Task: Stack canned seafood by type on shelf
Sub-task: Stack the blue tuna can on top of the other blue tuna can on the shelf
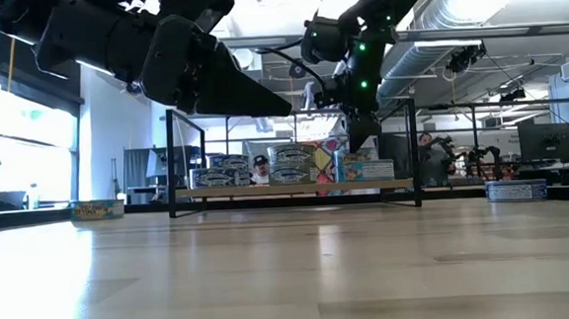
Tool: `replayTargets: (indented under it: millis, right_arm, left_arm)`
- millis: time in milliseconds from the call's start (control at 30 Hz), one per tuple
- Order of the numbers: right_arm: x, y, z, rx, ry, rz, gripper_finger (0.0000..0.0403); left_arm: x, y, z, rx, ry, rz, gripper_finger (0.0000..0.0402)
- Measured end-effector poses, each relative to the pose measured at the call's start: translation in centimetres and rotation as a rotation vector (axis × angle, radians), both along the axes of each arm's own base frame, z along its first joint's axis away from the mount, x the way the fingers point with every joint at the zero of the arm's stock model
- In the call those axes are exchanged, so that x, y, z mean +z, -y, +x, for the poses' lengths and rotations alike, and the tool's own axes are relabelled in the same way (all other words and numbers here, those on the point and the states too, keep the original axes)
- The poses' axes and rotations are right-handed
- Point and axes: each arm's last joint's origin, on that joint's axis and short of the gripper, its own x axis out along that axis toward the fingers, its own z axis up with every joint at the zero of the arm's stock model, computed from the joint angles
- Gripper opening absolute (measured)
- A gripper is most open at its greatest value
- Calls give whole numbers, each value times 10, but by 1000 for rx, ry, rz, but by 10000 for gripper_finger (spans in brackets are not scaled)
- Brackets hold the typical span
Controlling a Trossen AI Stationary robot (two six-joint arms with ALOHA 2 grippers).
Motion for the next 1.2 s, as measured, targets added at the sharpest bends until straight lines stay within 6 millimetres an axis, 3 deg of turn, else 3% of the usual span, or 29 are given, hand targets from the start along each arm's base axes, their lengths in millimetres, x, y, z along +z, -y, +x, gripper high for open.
replayTargets:
  millis: [267,467,700,867,1067,1200]
  right_arm:
    - [30,-22,11,-12,74,45,197]
    - [36,-66,23,66,157,275,197]
    - [-6,-131,25,147,159,348,197]
    - [-39,-171,20,178,251,380,197]
    - [-82,-198,3,155,415,437,197]
    - [-99,-210,-7,124,555,495,197]
  left_arm:
    - [0,0,0,0,0,0,89]
    - [0,0,0,3,-2,-8,89]
    - [-1,7,-3,-18,-5,-12,89]
    - [0,13,-4,-24,-3,-7,89]
    - [0,13,-5,-6,-1,1,89]
    - [-3,12,-6,9,-28,14,89]
